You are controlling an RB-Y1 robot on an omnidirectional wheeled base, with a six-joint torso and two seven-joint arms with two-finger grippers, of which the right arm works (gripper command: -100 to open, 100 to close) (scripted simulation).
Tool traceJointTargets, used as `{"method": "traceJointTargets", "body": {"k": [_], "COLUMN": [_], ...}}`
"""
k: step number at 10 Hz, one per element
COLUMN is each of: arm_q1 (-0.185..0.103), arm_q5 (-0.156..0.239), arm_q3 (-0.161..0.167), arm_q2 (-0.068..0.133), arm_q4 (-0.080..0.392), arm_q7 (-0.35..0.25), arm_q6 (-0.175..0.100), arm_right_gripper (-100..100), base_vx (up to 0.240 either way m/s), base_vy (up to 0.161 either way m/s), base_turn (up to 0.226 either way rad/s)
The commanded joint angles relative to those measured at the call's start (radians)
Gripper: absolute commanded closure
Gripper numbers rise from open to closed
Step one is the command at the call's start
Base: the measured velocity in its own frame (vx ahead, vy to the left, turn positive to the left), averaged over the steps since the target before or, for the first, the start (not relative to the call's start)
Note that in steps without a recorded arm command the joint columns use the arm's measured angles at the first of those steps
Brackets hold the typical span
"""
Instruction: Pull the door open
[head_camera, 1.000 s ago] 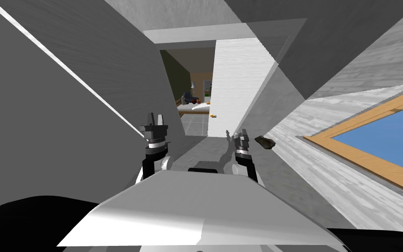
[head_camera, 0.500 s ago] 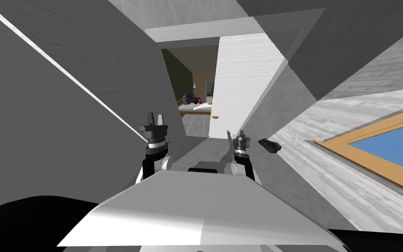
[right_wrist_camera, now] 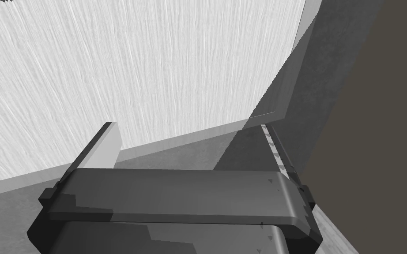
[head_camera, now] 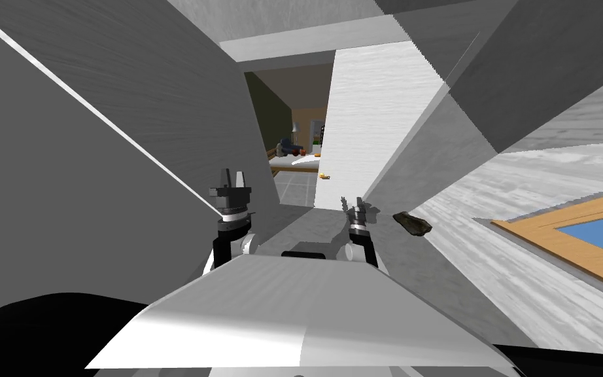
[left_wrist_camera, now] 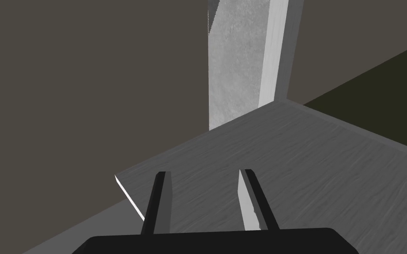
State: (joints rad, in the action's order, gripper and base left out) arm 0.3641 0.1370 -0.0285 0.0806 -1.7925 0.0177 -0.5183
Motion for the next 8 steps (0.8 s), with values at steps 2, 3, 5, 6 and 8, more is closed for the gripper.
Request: {"method": "traceJointTargets", "body": {"k": [2, 3, 5, 6, 8], "arm_q1": [-0.032, -0.043, -0.067, -0.067, -0.090], "arm_q5": [0.015, 0.020, 0.032, 0.032, 0.045], "arm_q3": [-0.007, -0.010, -0.016, -0.016, -0.022], "arm_q2": [0.007, 0.010, 0.015, 0.015, 0.021], "arm_q4": [0.071, 0.097, 0.153, 0.153, 0.209], "arm_q7": [0.008, 0.010, 0.015, 0.015, 0.021], "arm_q6": [-0.018, -0.025, -0.039, -0.039, -0.053], "arm_right_gripper": [-100, -100, -100, -100, -100], "base_vx": [0.099, 0.098, 0.098, 0.066, 0.066], "base_vy": [-0.012, -0.013, -0.010, -0.013, -0.018], "base_turn": [0.075, 0.066, 0.083, 0.013, 0.068]}}
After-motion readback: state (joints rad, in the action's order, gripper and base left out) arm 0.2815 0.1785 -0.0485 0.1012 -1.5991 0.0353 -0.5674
